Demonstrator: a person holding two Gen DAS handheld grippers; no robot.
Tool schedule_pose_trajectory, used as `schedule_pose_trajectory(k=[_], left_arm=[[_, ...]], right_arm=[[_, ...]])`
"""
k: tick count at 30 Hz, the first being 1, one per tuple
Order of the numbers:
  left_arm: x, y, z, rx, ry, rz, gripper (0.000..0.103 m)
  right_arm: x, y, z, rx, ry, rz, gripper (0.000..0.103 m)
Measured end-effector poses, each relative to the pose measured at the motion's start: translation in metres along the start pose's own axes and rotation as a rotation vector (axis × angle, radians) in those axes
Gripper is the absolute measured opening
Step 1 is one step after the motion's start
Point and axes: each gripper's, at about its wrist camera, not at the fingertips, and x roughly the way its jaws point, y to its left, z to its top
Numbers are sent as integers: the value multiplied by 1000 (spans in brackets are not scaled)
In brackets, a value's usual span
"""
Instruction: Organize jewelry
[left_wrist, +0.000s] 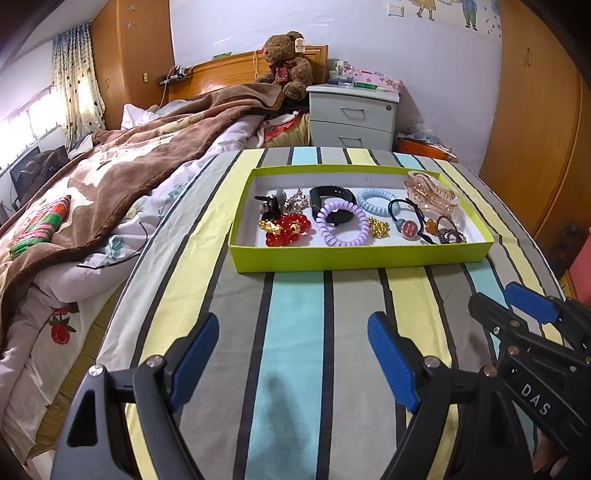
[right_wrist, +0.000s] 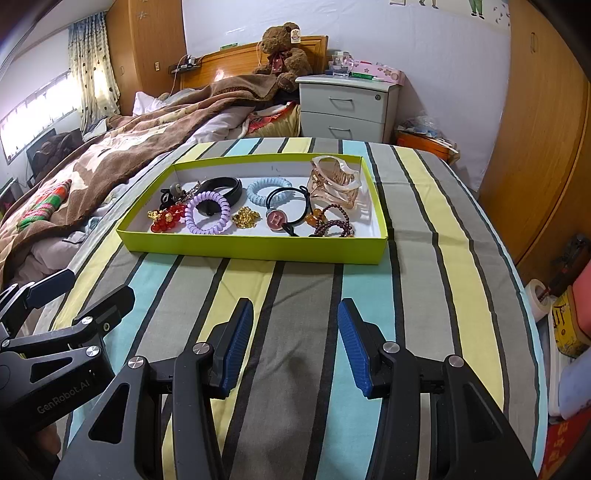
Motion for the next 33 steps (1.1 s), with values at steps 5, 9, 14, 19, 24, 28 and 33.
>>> schedule_pose_trajectory(k=[5,9,14,19,24,28,33], left_arm=[[0,0,0,0,2,-1,84],[0,0,0,-3,4,1,84],[0,1,0,-10,8,2,84],[0,1,0,-9,7,1,84],[1,1,0,-11,9,4,84],[3,1,0,-16,15,-4,84],[5,1,-1,-20,20,-4,84]], right_arm=[[0,0,0,-1,2,2,48],[0,-1,0,1,1,2,48],[-1,-2,0,2,2,2,48],[-1,-2,0,2,2,2,48],[-1,-2,0,3,2,2,48],[0,-2,0,3,3,1,48],[0,-4,0,4,3,1,48]])
